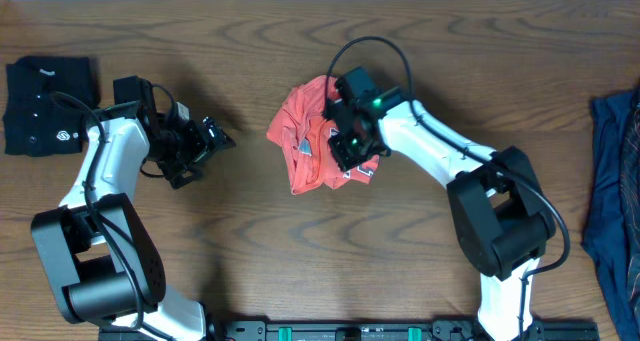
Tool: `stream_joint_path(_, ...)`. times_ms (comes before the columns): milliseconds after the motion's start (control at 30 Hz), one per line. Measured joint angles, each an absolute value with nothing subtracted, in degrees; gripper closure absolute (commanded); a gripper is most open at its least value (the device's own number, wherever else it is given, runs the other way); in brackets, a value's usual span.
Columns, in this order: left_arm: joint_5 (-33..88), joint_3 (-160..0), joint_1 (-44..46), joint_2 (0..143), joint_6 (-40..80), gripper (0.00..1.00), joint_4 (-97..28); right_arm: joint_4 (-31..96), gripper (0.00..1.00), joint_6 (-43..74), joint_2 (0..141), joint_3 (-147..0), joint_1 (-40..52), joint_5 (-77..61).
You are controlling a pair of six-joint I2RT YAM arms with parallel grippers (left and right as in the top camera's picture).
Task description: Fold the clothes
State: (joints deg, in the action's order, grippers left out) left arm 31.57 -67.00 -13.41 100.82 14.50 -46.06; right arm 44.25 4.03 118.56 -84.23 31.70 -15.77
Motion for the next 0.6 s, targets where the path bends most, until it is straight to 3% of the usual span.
stream_joint_path(400,31.57,-67.0,-13.41,100.82,13.61,0.02,-46.06,44.31,0.99,4.08,118.28,-84.53,31.31,-15.97)
stream_joint_path(600,31.57,-67.0,-13.41,100.82,13.45,0.02,-46.06,37.47,0.99,4.08,118.13,-84.75,30.35,-15.81)
